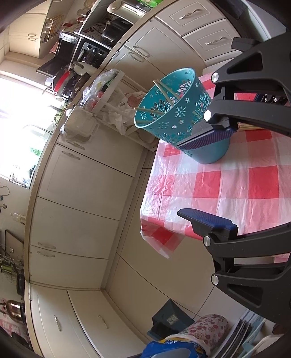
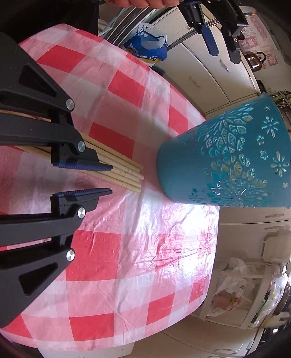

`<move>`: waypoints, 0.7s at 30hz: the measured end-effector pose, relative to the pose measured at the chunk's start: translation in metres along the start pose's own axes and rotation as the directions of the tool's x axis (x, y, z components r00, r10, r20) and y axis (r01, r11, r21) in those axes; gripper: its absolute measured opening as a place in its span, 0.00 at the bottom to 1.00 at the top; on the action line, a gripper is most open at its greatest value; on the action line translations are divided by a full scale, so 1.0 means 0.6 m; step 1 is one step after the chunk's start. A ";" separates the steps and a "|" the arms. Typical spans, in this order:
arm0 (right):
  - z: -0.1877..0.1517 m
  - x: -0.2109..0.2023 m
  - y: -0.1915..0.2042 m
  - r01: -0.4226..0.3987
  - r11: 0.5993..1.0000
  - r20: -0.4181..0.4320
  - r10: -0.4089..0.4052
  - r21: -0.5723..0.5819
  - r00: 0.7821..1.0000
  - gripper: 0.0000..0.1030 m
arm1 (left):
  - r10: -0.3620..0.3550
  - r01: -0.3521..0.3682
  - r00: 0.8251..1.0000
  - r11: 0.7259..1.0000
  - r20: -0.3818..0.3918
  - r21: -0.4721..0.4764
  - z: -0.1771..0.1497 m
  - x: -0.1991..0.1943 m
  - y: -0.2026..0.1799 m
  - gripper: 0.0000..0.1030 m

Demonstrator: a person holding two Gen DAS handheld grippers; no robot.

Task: Organize utensils
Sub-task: 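Move both open grippers back to the chopsticks on the table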

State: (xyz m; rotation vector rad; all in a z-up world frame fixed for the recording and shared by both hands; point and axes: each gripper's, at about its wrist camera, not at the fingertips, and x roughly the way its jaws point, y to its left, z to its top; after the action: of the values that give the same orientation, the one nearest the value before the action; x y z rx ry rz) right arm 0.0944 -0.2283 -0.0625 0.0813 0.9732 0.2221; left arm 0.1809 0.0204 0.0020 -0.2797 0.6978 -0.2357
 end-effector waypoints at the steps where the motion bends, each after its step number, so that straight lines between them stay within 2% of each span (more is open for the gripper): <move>1: 0.003 0.000 0.003 0.010 1.000 0.002 -0.010 -0.010 1.000 0.16 | -0.001 0.001 1.000 1.000 -0.001 0.004 0.000 -0.001 -0.001 0.51; 4: 0.005 0.004 0.007 0.064 0.997 -0.005 -0.064 -0.045 0.998 0.15 | 0.000 0.000 1.000 1.000 -0.008 0.024 -0.003 0.001 -0.008 0.51; 8: 0.003 0.004 0.002 0.049 0.998 -0.020 -0.050 -0.050 0.999 0.12 | -0.001 0.002 1.000 0.999 -0.029 0.048 -0.010 0.005 -0.014 0.52; 12: -0.002 0.003 0.019 0.070 0.988 -0.026 -0.074 -0.141 0.997 0.12 | -0.010 0.021 0.996 0.993 -0.092 0.115 -0.033 0.016 -0.034 0.52; 16: -0.002 -0.002 -0.001 0.061 0.991 -0.049 -0.067 -0.115 0.997 0.12 | -0.030 0.092 0.970 0.963 -0.240 0.253 -0.101 0.050 -0.088 0.52; 19: -0.005 -0.007 -0.015 0.039 0.996 -0.052 -0.044 -0.083 0.998 0.12 | -0.035 0.137 0.954 0.936 -0.299 0.326 -0.148 0.064 -0.124 0.52; 21: -0.006 -0.010 -0.020 0.028 0.997 -0.050 -0.032 -0.074 0.998 0.12 | -0.051 0.164 0.945 0.929 -0.324 0.331 -0.163 0.072 -0.137 0.52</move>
State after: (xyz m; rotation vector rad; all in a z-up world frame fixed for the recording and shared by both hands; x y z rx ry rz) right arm 0.0897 -0.2413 -0.0616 -0.0064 1.0158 0.2328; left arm 0.1385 -0.0866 -0.0684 0.0692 0.9366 -0.5143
